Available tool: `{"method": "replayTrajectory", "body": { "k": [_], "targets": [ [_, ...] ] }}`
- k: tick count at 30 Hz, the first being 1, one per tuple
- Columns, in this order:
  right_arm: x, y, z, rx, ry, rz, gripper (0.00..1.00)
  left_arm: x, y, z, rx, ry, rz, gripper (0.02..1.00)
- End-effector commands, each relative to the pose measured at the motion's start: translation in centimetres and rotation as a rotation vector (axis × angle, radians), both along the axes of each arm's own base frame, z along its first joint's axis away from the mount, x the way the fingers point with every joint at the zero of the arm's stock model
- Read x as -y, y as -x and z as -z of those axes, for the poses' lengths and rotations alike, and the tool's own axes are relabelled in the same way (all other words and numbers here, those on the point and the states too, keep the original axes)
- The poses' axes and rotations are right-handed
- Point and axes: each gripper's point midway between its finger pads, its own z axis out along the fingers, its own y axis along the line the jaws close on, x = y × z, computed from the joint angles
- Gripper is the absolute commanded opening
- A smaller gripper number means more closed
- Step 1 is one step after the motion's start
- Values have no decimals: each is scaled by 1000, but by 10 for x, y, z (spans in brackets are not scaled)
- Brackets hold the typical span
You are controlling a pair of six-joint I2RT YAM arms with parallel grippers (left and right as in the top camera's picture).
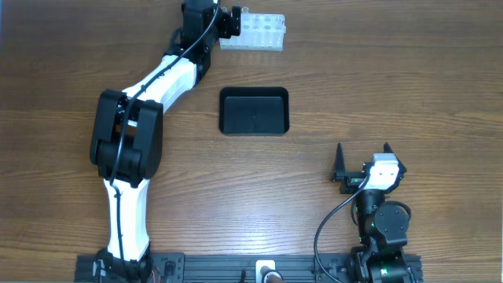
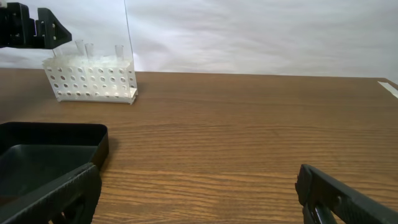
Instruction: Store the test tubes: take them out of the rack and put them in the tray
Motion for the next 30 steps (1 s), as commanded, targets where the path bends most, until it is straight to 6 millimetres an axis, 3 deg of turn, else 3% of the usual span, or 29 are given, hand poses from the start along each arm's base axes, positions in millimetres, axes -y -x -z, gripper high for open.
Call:
{"method": "replayTrajectory", "body": {
  "k": [1, 13, 24, 30],
  "targets": [
    [1, 0, 3, -7, 4, 2, 993, -1, -6, 3, 5, 0, -28, 943],
    [1, 0, 3, -7, 4, 2, 993, 6, -11, 19, 15, 2, -25, 805],
    [1, 0, 3, -7, 4, 2, 991, 10, -10, 19, 11, 22, -26, 472],
    [1, 0, 3, -7, 4, 2, 993, 13, -10, 19, 11, 28, -11, 432]
  ]
}}
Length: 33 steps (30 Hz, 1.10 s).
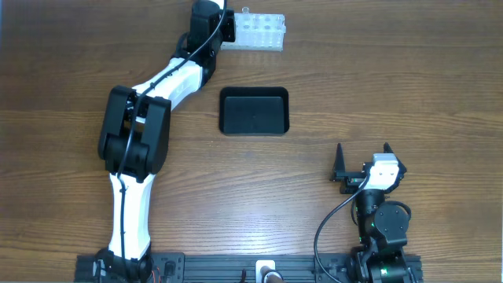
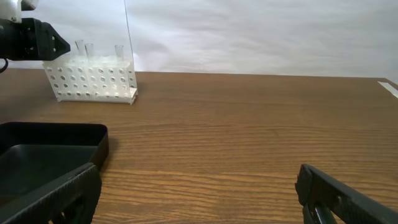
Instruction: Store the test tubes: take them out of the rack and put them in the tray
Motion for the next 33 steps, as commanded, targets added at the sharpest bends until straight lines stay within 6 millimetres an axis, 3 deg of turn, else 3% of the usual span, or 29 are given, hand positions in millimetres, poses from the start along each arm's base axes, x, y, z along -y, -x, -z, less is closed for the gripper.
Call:
{"method": "replayTrajectory", "body": {
  "k": [1, 14, 23, 33],
  "targets": [
    [1, 0, 3, -7, 4, 2, 991, 6, -5, -4, 16, 13, 11, 411],
    [1, 0, 3, -7, 4, 2, 991, 10, -4, -7, 29, 17, 19, 312],
    [1, 0, 3, -7, 4, 2, 991, 10, -4, -7, 28, 17, 19, 174],
    [1, 0, 3, -7, 4, 2, 993, 10, -4, -7, 29, 17, 19, 165]
  ]
}}
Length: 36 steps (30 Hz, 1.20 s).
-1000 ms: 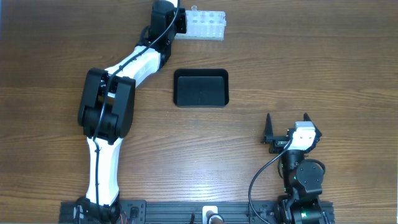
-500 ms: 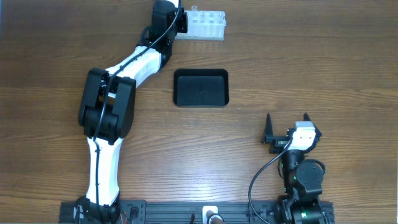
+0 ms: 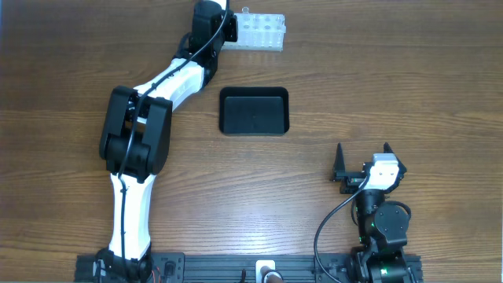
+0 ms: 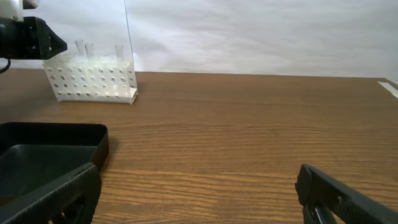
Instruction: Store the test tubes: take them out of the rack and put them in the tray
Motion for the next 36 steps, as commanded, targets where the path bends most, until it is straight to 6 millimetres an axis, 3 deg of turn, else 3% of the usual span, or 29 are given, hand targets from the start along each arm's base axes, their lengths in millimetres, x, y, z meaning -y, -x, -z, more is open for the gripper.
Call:
{"method": "replayTrajectory", "body": {
  "k": [1, 9, 13, 17, 25, 29, 32, 36],
  "targets": [
    [1, 0, 3, -7, 5, 2, 991, 4, -5, -3, 14, 11, 8, 163],
    [1, 0, 3, -7, 5, 2, 991, 5, -4, -10, 25, 10, 11, 132],
    [1, 0, 3, -7, 5, 2, 991, 5, -4, -34, 61, 18, 12, 132],
    [1, 0, 3, -7, 5, 2, 993, 5, 0, -77, 129, 18, 20, 132],
    [1, 0, 3, -7, 5, 2, 991, -4, 25, -190, 299, 3, 30, 132],
    [1, 0, 3, -7, 5, 2, 991, -8, 43, -226, 320, 6, 34, 108],
    [1, 0, 3, -7, 5, 2, 993, -4, 58, -228, 263, -11, 51, 91],
    [1, 0, 3, -7, 5, 2, 991, 5, 79, -183, 37, 17, 46, 91]
  ]
}}
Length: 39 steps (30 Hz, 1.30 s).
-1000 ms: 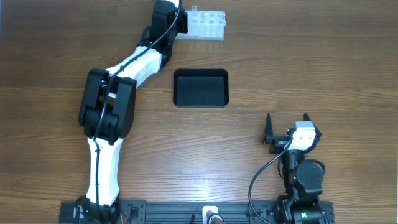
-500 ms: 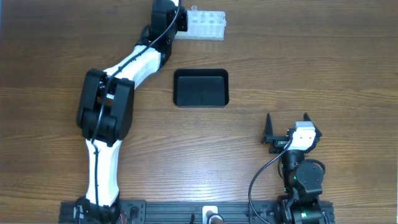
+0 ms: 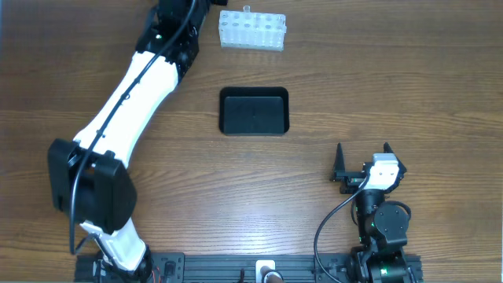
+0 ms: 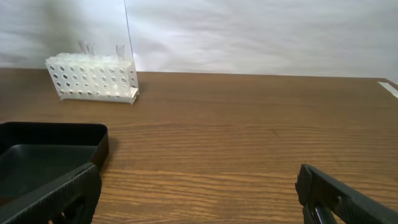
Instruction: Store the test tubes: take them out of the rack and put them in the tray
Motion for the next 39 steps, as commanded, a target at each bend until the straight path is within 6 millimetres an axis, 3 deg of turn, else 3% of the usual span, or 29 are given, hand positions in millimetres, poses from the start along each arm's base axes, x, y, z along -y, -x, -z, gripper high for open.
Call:
{"method": "replayTrajectory", "body": {
  "k": [1, 8, 12, 17, 39],
  "targets": [
    [1, 0, 3, -7, 4, 2, 991, 15, 23, 47, -226, 38, 0, 91],
    [1, 0, 3, -7, 4, 2, 993, 17, 61, 148, -608, 78, -145, 66],
    [1, 0, 3, -7, 4, 2, 993, 17, 79, 192, -753, 77, -208, 60],
    [1, 0, 3, -7, 4, 2, 991, 11, 98, 230, -890, 77, -283, 38],
    [1, 0, 3, -7, 4, 2, 993, 17, 138, 269, -1069, -22, -285, 42]
  ]
}}
